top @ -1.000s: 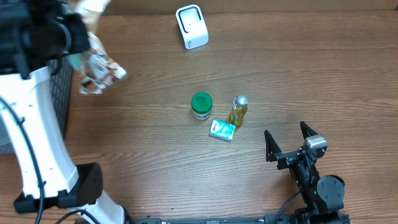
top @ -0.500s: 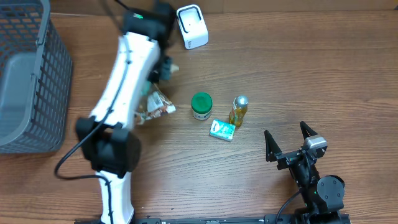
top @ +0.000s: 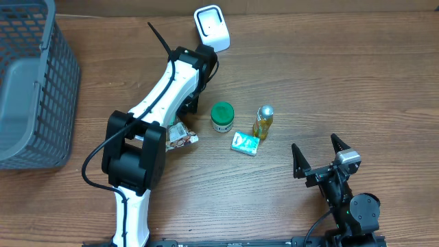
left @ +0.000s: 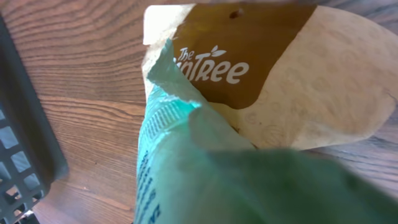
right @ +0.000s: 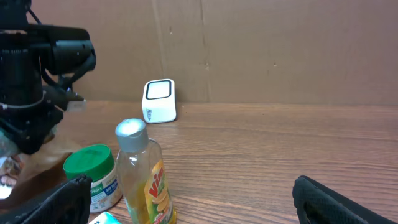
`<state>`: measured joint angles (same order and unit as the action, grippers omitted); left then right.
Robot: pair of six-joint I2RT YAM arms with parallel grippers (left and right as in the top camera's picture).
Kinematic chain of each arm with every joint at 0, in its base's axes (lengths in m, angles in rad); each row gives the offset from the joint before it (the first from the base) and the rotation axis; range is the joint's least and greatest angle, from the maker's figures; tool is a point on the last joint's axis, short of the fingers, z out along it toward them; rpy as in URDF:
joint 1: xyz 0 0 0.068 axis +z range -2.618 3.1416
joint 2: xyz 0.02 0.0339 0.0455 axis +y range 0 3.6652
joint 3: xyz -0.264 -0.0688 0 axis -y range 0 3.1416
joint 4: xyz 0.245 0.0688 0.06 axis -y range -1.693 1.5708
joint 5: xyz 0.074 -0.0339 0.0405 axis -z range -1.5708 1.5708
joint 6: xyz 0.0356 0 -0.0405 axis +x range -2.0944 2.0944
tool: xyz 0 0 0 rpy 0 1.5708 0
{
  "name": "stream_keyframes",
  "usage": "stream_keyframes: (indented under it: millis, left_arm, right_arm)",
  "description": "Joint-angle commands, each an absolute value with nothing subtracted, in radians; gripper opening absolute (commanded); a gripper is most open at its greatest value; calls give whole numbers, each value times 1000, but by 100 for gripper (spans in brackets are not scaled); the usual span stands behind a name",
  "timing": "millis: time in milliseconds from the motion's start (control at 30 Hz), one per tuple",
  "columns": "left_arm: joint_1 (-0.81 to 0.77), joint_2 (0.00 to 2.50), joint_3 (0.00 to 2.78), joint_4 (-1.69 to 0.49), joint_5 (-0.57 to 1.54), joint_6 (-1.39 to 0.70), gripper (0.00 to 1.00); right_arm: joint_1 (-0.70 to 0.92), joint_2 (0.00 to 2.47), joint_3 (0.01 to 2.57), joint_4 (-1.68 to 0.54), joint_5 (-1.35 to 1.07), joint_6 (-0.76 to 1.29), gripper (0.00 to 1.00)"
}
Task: Scan the item barcode
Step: 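Lift the PanTree bag out and move it under the scanner, then lower the PanTree bag onto the table beside the jar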
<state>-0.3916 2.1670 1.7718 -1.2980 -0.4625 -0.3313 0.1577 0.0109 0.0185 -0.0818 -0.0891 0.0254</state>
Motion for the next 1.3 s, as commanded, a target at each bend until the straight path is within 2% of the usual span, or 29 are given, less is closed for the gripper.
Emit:
stream_keyframes:
  millis: [0,167,467,767,967,1267]
  left_arm:
    - [-400,2160,1729,-1277,-504,-357,21]
    - [-405,2160,1718,-1277,-453,-364,39]
    - [-404,2140,1732,-1278,-389,-369,56]
    - [-377,2014,1767,-1251,-278,-361,98]
    - [-320,2001,1755,-1252,-100,-194,100]
    - [-215,2001,1656,-1204,-25,-104,99]
  right_arm:
    - [155,3,8,-77,-80,22,100]
    - [155,3,8,-77,-80,22,100]
    - [155,3,8,-77,-80,22,100]
    - [155,3,8,-77,-80,22,100]
    - [155,3,8,-77,-80,22,100]
    - [155,3,8,-77,-80,22,100]
